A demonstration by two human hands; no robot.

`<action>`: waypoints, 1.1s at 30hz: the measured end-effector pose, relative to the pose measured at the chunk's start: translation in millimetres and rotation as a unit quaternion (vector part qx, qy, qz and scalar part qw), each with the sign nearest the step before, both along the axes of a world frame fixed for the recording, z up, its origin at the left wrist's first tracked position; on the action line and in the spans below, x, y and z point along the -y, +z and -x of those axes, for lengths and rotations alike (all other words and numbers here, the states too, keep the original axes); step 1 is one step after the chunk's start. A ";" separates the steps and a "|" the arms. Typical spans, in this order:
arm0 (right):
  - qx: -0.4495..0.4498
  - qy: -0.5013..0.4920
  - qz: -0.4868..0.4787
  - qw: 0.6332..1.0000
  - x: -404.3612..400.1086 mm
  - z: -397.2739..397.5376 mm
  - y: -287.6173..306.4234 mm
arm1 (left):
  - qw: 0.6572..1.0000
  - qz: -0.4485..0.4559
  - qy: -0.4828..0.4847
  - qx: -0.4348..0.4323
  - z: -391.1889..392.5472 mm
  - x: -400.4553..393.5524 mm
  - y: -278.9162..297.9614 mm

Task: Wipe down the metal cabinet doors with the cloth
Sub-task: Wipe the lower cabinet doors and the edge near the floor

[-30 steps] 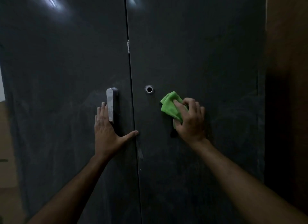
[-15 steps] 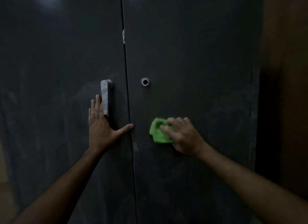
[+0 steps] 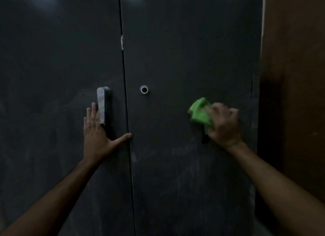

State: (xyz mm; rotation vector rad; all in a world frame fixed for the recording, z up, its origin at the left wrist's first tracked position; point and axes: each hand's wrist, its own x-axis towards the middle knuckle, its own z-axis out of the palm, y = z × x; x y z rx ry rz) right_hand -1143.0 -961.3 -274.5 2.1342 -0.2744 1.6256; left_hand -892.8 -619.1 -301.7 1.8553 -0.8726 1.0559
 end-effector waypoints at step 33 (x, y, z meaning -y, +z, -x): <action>0.086 -0.022 -0.209 0.974 30.3 60.0 -12.6 | 1.000 0.000 -0.002 -0.020 10.9 -1.5 4.1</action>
